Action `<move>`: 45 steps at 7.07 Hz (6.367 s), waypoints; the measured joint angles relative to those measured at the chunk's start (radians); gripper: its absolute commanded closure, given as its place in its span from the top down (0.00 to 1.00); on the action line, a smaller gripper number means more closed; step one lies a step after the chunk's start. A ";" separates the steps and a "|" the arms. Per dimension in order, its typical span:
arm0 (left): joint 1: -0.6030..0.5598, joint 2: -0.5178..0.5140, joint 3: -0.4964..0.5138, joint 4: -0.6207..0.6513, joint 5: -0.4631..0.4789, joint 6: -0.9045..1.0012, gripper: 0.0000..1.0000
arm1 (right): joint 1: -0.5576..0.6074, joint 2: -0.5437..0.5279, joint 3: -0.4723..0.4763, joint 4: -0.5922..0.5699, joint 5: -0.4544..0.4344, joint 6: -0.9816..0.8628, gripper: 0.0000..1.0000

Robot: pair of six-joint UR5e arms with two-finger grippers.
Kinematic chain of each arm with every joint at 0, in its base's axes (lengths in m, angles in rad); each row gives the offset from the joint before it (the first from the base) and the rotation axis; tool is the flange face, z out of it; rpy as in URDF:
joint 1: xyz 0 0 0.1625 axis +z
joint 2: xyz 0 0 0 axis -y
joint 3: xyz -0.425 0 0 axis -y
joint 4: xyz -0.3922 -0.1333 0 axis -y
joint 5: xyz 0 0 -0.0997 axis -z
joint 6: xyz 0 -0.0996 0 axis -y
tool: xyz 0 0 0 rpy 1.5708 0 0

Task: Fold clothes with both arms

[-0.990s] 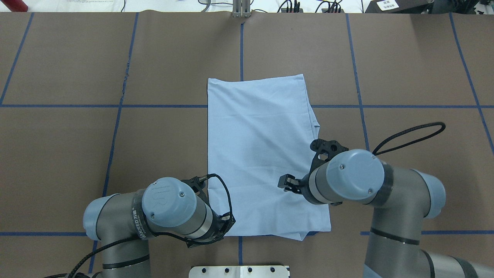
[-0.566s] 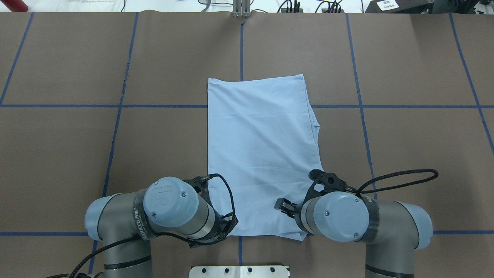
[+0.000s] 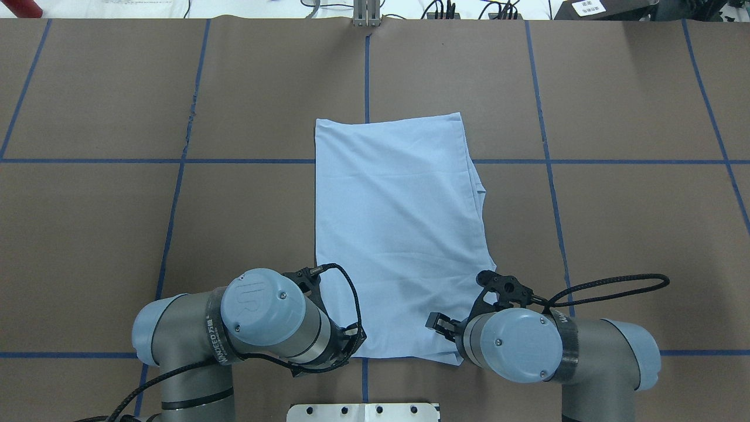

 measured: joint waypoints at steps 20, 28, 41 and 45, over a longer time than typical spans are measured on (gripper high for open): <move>0.010 0.037 -0.238 0.186 -0.003 0.003 0.00 | -0.011 -0.013 0.155 0.008 0.085 -0.016 0.00; -0.348 -0.125 0.173 -0.092 -0.007 0.254 0.00 | 0.483 0.301 -0.283 0.006 0.350 -0.351 0.00; -0.748 -0.043 0.406 -0.265 -0.190 0.767 1.00 | 0.532 0.581 -0.702 0.071 0.343 -0.607 1.00; -0.772 -0.036 0.383 -0.216 -0.191 0.800 1.00 | 0.468 0.565 -0.644 -0.013 0.274 -0.642 0.99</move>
